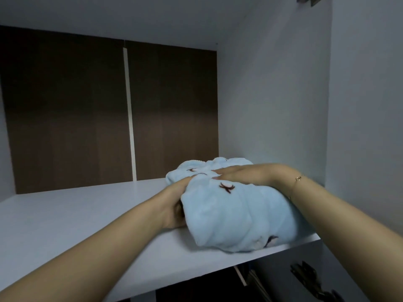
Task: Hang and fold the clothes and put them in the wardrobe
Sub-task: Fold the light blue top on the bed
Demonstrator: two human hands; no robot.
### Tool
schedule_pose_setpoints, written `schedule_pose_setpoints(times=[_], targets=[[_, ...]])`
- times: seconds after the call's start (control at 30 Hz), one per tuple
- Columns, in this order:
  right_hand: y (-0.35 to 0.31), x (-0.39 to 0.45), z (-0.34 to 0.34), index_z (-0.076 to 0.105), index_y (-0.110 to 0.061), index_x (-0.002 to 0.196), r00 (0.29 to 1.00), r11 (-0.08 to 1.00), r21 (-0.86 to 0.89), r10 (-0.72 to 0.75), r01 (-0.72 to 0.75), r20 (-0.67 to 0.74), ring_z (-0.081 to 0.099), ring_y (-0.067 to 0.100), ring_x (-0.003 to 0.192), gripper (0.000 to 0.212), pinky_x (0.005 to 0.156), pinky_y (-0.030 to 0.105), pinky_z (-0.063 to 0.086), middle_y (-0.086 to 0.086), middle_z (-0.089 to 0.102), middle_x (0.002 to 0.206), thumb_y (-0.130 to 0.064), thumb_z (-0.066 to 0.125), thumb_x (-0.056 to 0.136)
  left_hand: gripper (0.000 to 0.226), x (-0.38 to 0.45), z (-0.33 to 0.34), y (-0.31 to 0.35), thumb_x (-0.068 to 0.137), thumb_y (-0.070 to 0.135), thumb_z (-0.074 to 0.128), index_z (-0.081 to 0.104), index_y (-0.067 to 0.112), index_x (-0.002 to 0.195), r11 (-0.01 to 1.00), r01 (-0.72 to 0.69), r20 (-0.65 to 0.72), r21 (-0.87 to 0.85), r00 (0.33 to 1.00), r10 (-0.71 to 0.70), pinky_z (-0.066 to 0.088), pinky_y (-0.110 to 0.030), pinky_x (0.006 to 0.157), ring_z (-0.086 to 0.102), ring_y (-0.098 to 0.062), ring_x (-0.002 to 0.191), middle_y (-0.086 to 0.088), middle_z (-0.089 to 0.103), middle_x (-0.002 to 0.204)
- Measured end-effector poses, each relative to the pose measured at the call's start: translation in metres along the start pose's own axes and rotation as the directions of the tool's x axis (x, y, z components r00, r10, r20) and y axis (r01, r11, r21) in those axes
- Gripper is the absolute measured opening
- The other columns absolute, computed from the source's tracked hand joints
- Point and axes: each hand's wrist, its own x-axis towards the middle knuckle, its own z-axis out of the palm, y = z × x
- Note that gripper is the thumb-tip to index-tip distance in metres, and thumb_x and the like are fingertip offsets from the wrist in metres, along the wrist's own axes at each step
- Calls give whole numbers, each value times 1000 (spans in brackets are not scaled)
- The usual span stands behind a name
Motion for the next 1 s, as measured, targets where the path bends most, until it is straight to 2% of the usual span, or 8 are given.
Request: schedule_pose_setpoints(times=[0.1,0.2,0.37,0.5,0.6,0.7,0.83,1.0], targets=[[14,10,5,54,-52,106,991,1000,-1,18,-18,-134,50,10,117,57,106,38,39,-18,51,117,-83,44,59,43,2,4,-2,38,22,79,50,21,70,996,-75,-75,46,994,78,44,-18,48,54,-14,51,-2,49,63],[18,15,7,54,-49,108,985,998,-16,53,-57,-163,52,12,115,44,105,41,40,-14,53,116,-78,50,76,31,-3,9,-1,49,18,77,53,21,68,994,-86,-100,71,991,93,45,-16,47,56,-13,49,-1,52,60],[11,1,3,40,-45,143,998,990,-136,15,-23,-55,29,6,140,48,119,33,15,-20,36,151,-61,34,98,34,-30,6,-10,84,32,73,62,22,115,993,-99,-70,-59,993,95,56,-34,81,67,-19,100,0,69,111],[8,-27,-1,63,-30,124,933,988,-156,-48,-8,-357,51,10,122,47,108,30,35,-13,58,130,-59,37,97,35,-73,5,-44,91,60,47,51,35,116,947,-257,-239,194,924,299,50,-39,97,62,-16,110,4,63,123],[10,-54,18,61,-39,124,914,982,-134,-173,132,-367,48,-5,122,53,106,16,33,-27,57,126,-71,35,90,48,-101,8,-59,74,74,47,61,38,102,820,-358,-80,446,897,435,45,-23,95,57,3,108,19,62,117],[12,-64,34,46,-50,134,912,962,-203,-242,182,-332,29,-12,136,51,115,14,16,-37,39,140,-73,30,91,44,-102,16,-66,82,56,65,62,34,120,633,-378,30,676,872,489,42,-16,92,54,3,111,18,57,124],[16,-63,33,43,-60,131,935,972,-232,-112,33,-336,29,-2,140,56,121,35,17,-27,35,149,-82,25,84,34,-93,15,-72,88,40,66,68,6,86,515,-358,-50,779,784,619,43,-30,69,55,-13,73,2,61,81],[23,-60,49,43,-61,132,927,954,-290,-42,-74,-373,27,8,143,54,120,39,15,-17,33,155,-81,24,85,46,-102,4,-90,82,50,67,52,13,59,422,-231,-113,877,754,647,24,-26,50,36,-9,47,8,37,48]])
